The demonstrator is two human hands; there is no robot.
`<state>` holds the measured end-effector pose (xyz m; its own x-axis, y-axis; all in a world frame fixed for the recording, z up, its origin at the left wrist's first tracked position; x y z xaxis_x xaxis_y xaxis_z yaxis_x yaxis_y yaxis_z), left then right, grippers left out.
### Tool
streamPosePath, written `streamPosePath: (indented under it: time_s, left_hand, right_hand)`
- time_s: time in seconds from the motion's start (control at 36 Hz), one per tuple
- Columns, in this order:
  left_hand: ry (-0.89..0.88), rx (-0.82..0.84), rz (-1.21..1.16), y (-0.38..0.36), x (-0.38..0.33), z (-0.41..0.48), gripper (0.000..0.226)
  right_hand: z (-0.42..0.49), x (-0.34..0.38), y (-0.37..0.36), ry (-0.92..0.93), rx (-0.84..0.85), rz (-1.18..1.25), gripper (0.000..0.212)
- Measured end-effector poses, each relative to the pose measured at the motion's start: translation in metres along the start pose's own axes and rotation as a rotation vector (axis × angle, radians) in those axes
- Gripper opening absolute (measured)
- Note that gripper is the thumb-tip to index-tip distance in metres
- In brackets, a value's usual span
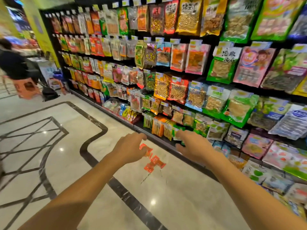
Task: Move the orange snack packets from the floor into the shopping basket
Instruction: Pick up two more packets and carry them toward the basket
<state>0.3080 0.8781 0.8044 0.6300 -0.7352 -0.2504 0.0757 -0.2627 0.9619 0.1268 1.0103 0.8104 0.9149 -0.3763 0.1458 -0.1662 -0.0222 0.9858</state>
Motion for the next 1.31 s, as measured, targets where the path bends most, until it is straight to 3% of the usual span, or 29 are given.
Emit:
streamPosePath:
  time_s: [0.22, 0.5, 0.78, 1.08, 1.19, 1.31]
  left_hand:
    - [-0.064, -0.022, 0.059, 0.013, 0.017, 0.119, 0.041]
    - [-0.087, -0.029, 0.093, 0.048, 0.040, 0.294, 0.033]
    - [-0.116, 0.009, 0.061, 0.044, 0.085, 0.447, 0.041]
    - [-0.236, 0.169, 0.028, -0.006, 0.189, 0.648, 0.042]
    - [-0.245, 0.300, 0.023, -0.033, 0.230, 0.720, 0.043]
    - [-0.266, 0.408, 0.038, -0.066, 0.253, 0.781, 0.044]
  right_hand:
    - [0.119, -0.035, 0.013, 0.013, -0.049, -0.001, 0.028]
    - [0.291, -0.104, 0.039, 0.024, -0.090, 0.041, 0.044]
    - [0.433, -0.136, 0.033, -0.020, -0.014, 0.051, 0.044]
    - [0.624, -0.153, -0.039, -0.185, 0.058, 0.132, 0.041]
    - [0.683, -0.159, -0.090, -0.308, 0.144, 0.218, 0.034]
    - [0.722, -0.172, -0.131, -0.411, 0.226, 0.305, 0.040]
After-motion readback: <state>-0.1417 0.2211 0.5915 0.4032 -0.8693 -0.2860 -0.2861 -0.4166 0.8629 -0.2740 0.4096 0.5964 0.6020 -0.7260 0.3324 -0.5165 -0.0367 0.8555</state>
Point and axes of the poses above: each hand's wrist, its own z-axis towards the middle knuckle, its own y-axis out of the back of the hand, x = y × z, the point moved 2 cm from there along z, towards the middle knuckle, and after that the axes turned 5 degrees about x, right-handed, at the moved point
